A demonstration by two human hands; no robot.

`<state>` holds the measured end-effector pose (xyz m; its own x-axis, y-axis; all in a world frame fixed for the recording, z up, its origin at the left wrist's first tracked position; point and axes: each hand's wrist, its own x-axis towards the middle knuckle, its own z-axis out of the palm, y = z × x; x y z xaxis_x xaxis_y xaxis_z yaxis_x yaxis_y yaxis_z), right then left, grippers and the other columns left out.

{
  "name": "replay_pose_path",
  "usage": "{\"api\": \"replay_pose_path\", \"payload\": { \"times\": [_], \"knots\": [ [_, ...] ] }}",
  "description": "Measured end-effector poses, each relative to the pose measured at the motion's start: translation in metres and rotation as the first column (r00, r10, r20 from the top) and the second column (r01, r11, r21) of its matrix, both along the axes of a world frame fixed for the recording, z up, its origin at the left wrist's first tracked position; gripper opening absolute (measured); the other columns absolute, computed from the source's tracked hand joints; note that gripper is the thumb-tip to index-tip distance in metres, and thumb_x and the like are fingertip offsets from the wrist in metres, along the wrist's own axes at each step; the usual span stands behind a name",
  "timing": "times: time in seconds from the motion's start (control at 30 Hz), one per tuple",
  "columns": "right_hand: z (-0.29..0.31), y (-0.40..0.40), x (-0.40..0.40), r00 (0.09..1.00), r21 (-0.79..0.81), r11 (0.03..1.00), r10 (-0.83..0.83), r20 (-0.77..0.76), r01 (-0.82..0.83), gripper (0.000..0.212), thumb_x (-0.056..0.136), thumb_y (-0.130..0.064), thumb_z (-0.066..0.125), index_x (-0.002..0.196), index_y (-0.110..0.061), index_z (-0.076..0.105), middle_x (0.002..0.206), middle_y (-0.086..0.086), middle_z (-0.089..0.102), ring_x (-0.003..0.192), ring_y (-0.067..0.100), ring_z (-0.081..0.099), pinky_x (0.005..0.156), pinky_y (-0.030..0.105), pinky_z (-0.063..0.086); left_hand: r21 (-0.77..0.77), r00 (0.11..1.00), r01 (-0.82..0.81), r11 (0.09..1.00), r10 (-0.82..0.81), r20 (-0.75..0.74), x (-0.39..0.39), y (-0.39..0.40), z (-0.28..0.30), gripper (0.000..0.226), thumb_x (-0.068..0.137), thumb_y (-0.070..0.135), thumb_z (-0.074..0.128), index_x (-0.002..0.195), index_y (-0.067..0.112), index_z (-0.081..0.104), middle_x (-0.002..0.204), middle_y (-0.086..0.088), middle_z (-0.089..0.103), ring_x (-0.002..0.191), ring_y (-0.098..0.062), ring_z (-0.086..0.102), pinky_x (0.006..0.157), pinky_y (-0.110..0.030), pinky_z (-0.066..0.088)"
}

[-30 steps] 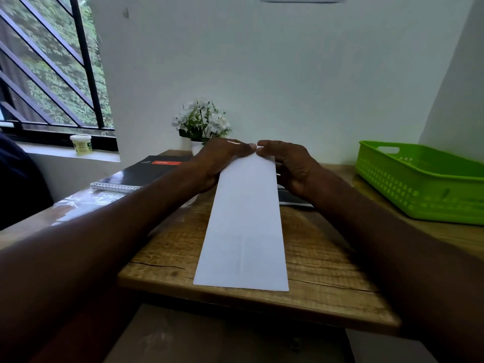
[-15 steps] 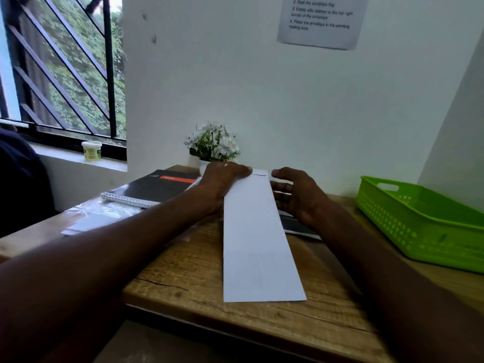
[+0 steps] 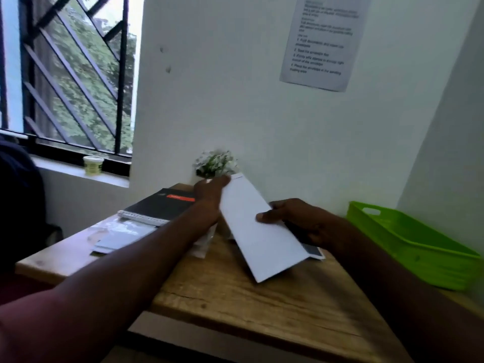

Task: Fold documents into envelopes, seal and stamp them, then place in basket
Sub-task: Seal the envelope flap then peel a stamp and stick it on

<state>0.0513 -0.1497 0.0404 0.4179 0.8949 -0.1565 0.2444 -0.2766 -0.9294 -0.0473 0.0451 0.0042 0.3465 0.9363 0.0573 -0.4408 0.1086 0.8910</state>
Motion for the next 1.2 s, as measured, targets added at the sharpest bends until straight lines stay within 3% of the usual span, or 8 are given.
{"api": "replay_pose_path", "payload": {
  "times": [0.2, 0.33, 0.43, 0.77, 0.93, 1.0, 1.1, 1.2],
  "knots": [
    [0.042, -0.047, -0.002, 0.890, 0.138, 0.976, -0.210, 0.404, 0.167, 0.022, 0.077, -0.013, 0.088, 0.098, -0.007, 0.081, 0.091, 0.015, 0.079, 0.072, 0.020, 0.073, 0.064, 0.027, 0.059, 0.208, 0.996, 0.084, 0.974, -0.078, -0.038, -0.014, -0.008, 0.006, 0.012, 0.084, 0.016, 0.083, 0.083, 0.008, 0.074, 0.096, -0.019, 0.075, 0.090, -0.037, 0.072, 0.083, -0.063, 0.057],
    [0.055, -0.075, -0.009, 0.625, 0.208, 0.969, -0.244, 0.742, 0.131, 0.021, 0.074, -0.018, 0.089, 0.093, -0.020, 0.082, 0.082, 0.007, 0.077, 0.075, 0.015, 0.069, 0.071, 0.029, 0.052, 0.478, 0.986, 0.114, 0.871, -0.038, -0.164, -0.043, -0.028, 0.007, 0.019, 0.088, 0.011, 0.080, 0.091, -0.006, 0.071, 0.087, -0.020, 0.071, 0.079, -0.028, 0.067, 0.069, -0.039, 0.058],
    [0.044, -0.097, -0.024, 0.496, 0.204, 0.975, -0.219, 0.840, 0.087, 0.024, 0.073, -0.020, 0.087, 0.095, -0.027, 0.081, 0.077, -0.008, 0.072, 0.074, 0.003, 0.067, 0.068, 0.021, 0.047, 0.694, 0.963, 0.097, 0.713, 0.109, -0.247, -0.069, -0.045, 0.000, 0.015, 0.084, 0.007, 0.082, 0.090, 0.000, 0.071, 0.077, -0.012, 0.070, 0.060, -0.007, 0.064, 0.053, -0.021, 0.052],
    [-0.025, -0.148, -0.073, 0.554, 0.113, 0.989, -0.043, 0.831, -0.092, 0.016, 0.075, -0.023, 0.089, 0.088, -0.026, 0.080, 0.087, -0.012, 0.076, 0.081, 0.006, 0.071, 0.074, 0.022, 0.052, 0.854, 0.801, 0.516, 0.064, 0.317, -0.507, -0.167, -0.072, -0.026, 0.034, 0.077, 0.004, 0.083, 0.085, 0.033, 0.068, 0.087, 0.013, 0.069, 0.080, -0.007, 0.064, 0.069, -0.030, 0.051],
    [-0.031, -0.155, -0.075, 0.560, 0.057, 0.990, 0.027, 0.828, -0.131, 0.008, 0.087, -0.037, 0.080, 0.085, -0.029, 0.079, 0.088, -0.017, 0.077, 0.085, 0.000, 0.071, 0.083, 0.027, 0.054, 0.615, 0.580, 0.789, 0.005, 0.324, -0.747, -0.189, -0.084, -0.009, 0.050, 0.079, -0.003, 0.058, 0.104, 0.038, 0.071, 0.106, 0.019, 0.066, 0.103, -0.003, 0.062, 0.080, -0.019, 0.049],
    [-0.029, -0.148, -0.081, 0.546, 0.107, 0.990, -0.037, 0.837, -0.097, 0.007, 0.090, -0.033, 0.077, 0.088, -0.027, 0.080, 0.087, -0.013, 0.077, 0.084, 0.002, 0.071, 0.082, 0.028, 0.054, 0.655, 0.613, 0.755, 0.026, 0.325, -0.720, -0.188, -0.098, -0.002, 0.047, 0.083, -0.002, 0.058, 0.109, 0.034, 0.073, 0.105, 0.023, 0.065, 0.101, 0.005, 0.059, 0.081, -0.011, 0.044],
    [-0.029, -0.118, -0.098, 0.506, 0.181, 0.982, -0.134, 0.852, -0.044, 0.013, 0.094, -0.029, 0.069, 0.100, -0.024, 0.079, 0.094, -0.009, 0.076, 0.090, 0.011, 0.071, 0.084, 0.031, 0.054, 0.737, 0.672, 0.663, 0.133, 0.327, -0.664, -0.168, -0.121, -0.004, 0.037, 0.093, 0.020, 0.052, 0.126, 0.026, 0.068, 0.117, 0.013, 0.068, 0.102, -0.009, 0.061, 0.090, -0.029, 0.048],
    [-0.038, -0.084, -0.110, 0.458, 0.090, 0.996, -0.079, 0.885, -0.002, 0.030, 0.100, -0.029, 0.054, 0.124, -0.023, 0.071, 0.126, 0.001, 0.072, 0.115, 0.023, 0.065, 0.098, 0.040, 0.051, 0.611, 0.541, 0.768, 0.192, 0.314, -0.780, -0.143, -0.141, -0.016, 0.046, 0.104, 0.025, 0.043, 0.149, 0.013, 0.047, 0.134, -0.007, 0.060, 0.119, -0.024, 0.057, 0.093, -0.025, 0.039]
  ]
}}
